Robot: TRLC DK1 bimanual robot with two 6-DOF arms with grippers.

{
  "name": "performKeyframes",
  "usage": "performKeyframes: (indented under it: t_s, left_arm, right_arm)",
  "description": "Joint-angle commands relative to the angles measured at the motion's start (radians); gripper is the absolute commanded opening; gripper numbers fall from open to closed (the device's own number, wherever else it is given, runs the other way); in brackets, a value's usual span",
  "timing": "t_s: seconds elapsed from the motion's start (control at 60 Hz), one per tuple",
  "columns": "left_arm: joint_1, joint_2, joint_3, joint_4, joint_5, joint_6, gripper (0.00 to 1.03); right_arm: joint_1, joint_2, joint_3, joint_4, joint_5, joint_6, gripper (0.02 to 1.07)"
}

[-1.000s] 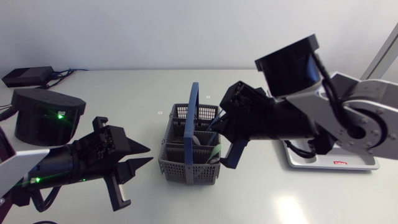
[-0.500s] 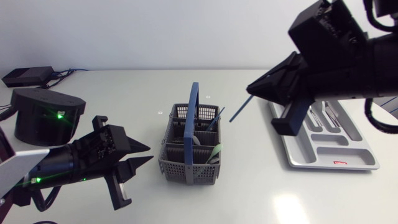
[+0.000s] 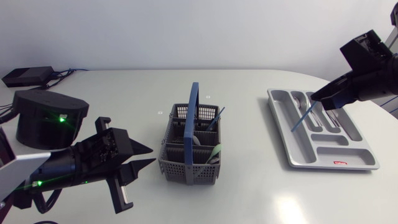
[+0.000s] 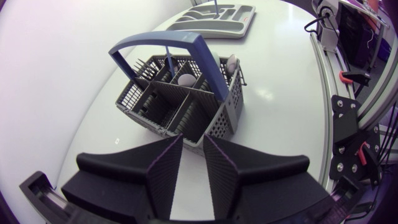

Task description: Unload the cutlery basket into the drawer organizer.

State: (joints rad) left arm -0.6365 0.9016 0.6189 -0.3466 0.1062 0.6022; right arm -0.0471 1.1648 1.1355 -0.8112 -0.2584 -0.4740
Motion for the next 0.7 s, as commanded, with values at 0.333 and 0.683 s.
performKeyframes:
  t_s: [0.333, 0.683]
  left_arm:
    - [-0.009, -0.012, -0.041, 0.004, -0.003, -0.010, 0.28]
    - [-0.017, -0.012, -0.044, 0.004, -0.003, -0.012, 0.28]
  right_arm:
    - [-0.138, 0.239, -0.036, 0.009, 0.002, -0.051, 0.08]
    - [-0.152, 0.417, -0.013, 0.127, 0.001, -0.009, 0.08]
